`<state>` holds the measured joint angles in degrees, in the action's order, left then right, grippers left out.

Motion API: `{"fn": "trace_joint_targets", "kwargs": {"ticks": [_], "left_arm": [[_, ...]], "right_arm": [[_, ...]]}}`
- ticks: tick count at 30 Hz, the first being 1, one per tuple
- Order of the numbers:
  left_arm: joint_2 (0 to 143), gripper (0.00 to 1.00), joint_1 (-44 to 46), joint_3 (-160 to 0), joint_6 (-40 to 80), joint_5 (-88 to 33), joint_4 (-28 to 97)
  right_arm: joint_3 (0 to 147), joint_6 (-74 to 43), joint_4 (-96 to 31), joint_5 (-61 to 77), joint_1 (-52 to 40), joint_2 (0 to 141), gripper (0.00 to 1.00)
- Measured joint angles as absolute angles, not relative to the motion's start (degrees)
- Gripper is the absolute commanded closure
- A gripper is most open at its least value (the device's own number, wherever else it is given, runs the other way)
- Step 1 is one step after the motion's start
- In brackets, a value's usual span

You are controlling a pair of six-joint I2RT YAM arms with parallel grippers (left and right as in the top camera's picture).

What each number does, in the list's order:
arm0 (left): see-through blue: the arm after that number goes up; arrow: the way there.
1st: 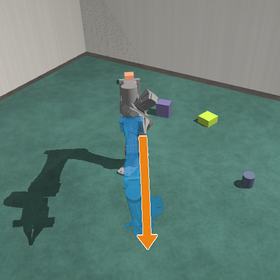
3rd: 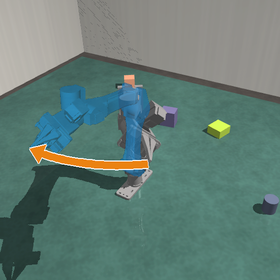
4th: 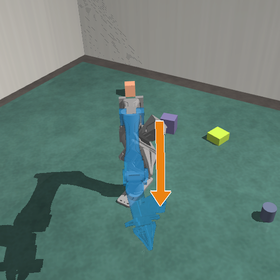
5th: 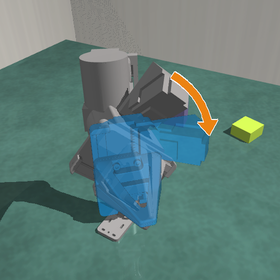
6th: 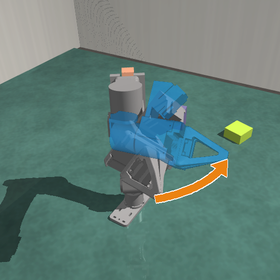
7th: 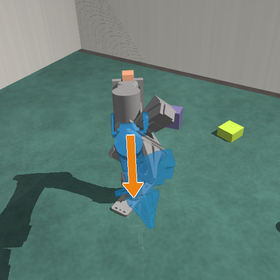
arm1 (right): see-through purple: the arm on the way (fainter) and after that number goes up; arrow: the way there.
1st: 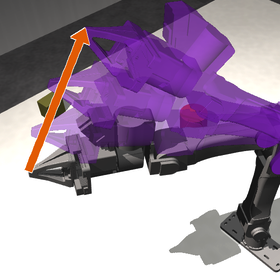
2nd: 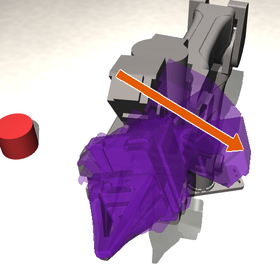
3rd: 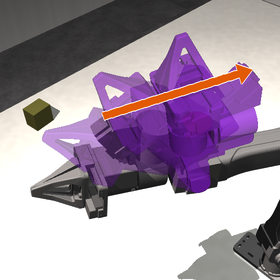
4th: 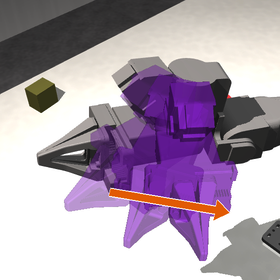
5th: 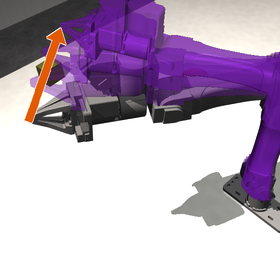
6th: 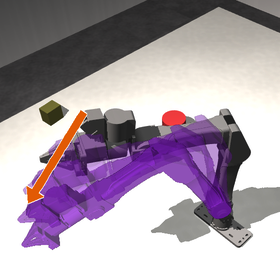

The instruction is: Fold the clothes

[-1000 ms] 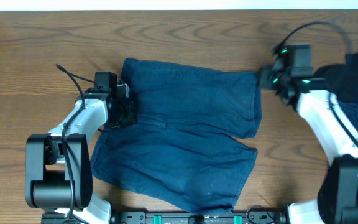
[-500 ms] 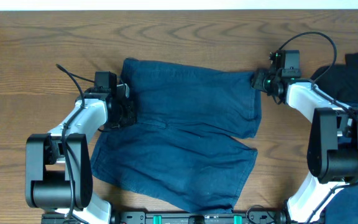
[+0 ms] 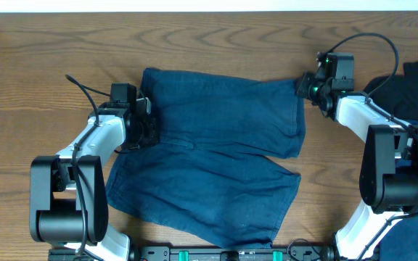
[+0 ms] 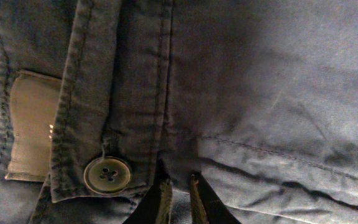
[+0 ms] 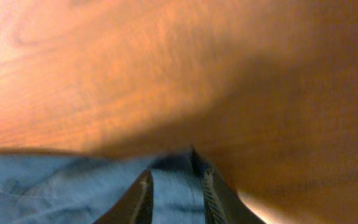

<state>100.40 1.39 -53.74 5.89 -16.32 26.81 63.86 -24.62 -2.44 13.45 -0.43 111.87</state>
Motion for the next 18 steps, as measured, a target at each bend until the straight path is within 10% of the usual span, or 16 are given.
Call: {"fn": "trace_joint_targets", "kwargs": {"ticks": [9, 18], "left_arm": [[100.4, 0.86, 1.39, -53.74, 5.89, -16.34, 26.81], [100.4, 0.86, 1.39, -53.74, 5.89, -16.32, 26.81]], "right_arm": [[64.36, -22.68, -16.75, 18.81, -0.38, 112.07, 0.69], [64.86, -20.23, -21.89, 21.52, -0.16, 112.03, 0.92]]}}
